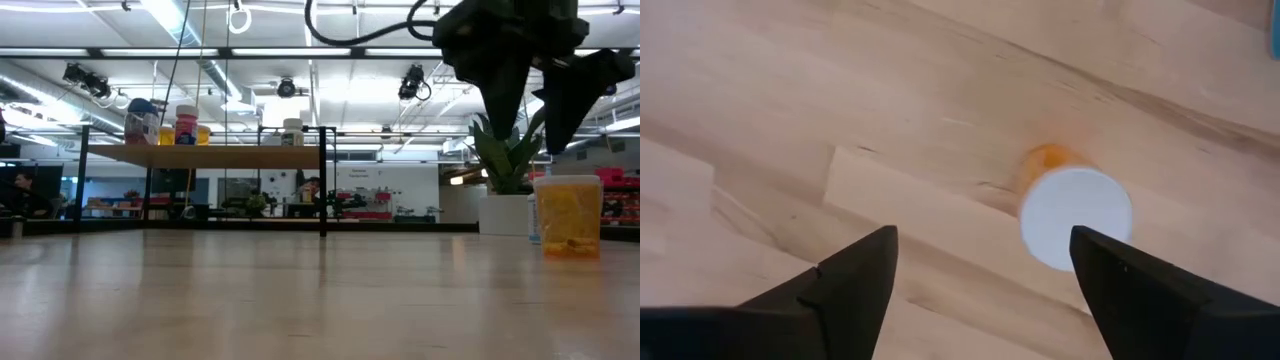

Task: Pick and place medicine bottles onto shelf by color
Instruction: Put the orange pill bottle on the shelf

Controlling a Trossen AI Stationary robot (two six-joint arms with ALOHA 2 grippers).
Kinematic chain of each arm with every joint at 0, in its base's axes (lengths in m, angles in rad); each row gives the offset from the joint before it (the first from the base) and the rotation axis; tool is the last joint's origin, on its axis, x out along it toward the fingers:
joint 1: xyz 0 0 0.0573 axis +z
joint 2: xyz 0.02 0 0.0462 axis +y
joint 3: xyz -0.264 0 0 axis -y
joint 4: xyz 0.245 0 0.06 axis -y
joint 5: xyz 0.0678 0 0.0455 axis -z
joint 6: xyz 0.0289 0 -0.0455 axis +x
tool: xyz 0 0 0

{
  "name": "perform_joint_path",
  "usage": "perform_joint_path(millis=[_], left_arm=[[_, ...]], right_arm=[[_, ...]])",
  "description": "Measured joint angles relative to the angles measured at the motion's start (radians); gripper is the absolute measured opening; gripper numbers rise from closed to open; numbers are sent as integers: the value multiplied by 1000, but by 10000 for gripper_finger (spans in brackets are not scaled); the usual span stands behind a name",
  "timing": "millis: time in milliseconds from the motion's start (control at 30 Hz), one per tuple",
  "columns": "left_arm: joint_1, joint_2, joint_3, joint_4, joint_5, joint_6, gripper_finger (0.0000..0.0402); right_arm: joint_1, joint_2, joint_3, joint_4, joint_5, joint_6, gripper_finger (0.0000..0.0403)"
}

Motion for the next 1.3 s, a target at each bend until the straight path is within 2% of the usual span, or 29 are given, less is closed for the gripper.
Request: perform_joint_path(millis=[367, 733, 1167, 1300], left_arm=[[0, 0, 0, 0, 0, 0, 229], [0, 0, 0, -3, 0, -10, 228], [0, 0, 0, -4, 0, -8, 229], [0, 0, 0, -4, 0, -7, 229]], right_arm=[[0, 10, -12, 10, 34, 36, 287], [9, 97, -7, 75, -9, 37, 286], [8, 75, 19, 64, -8, 6, 286], [13, 52, 26, 6, -8, 27, 286]])
